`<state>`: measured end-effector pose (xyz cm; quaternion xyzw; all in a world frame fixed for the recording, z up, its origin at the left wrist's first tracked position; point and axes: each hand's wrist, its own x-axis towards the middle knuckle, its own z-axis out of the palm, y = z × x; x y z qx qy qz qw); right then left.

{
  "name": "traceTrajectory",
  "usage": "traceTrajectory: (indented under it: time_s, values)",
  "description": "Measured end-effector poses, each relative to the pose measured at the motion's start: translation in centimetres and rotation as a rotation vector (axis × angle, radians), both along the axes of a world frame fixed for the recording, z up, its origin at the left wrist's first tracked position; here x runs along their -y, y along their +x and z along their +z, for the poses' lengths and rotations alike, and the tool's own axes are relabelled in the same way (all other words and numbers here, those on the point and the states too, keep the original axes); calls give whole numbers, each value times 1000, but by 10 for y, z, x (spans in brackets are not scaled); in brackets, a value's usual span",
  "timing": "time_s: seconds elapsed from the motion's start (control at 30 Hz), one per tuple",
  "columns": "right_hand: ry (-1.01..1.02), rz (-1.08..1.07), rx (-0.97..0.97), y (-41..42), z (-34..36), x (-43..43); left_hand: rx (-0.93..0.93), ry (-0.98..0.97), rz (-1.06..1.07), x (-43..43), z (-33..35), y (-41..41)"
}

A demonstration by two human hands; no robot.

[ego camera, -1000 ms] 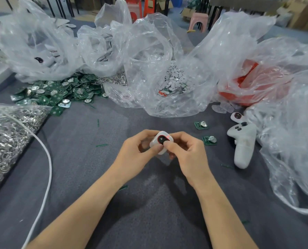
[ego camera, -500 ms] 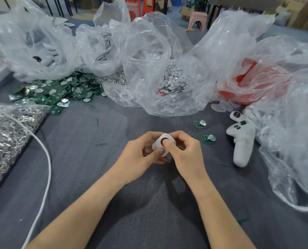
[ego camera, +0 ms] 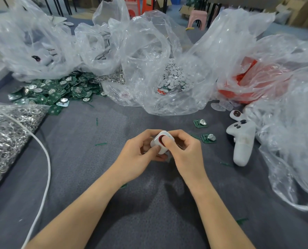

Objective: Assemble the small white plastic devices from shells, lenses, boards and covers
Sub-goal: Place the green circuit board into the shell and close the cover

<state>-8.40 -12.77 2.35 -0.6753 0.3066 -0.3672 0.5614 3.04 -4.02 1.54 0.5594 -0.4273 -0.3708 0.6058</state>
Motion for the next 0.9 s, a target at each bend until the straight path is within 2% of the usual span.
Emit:
traceTrajectory:
  time_s: [0.2, 0.33, 0.57, 0.73, 0.9]
  values:
    - [236, 49, 162, 3, 1, 1, -39, -19, 13, -1, 1, 0]
    - [289, 49, 178, 5, 0, 3, -64, -16, 9, 1, 1, 0]
    - [217, 40, 119, 4, -2, 4, -41, 13, 5, 0, 2, 3]
    - [19, 48, -10, 1, -3, 4, -38, 25, -7, -1, 4, 4]
    - [-2, -5, -40, 1, -4, 3, 36, 20, 45, -4, 2, 0]
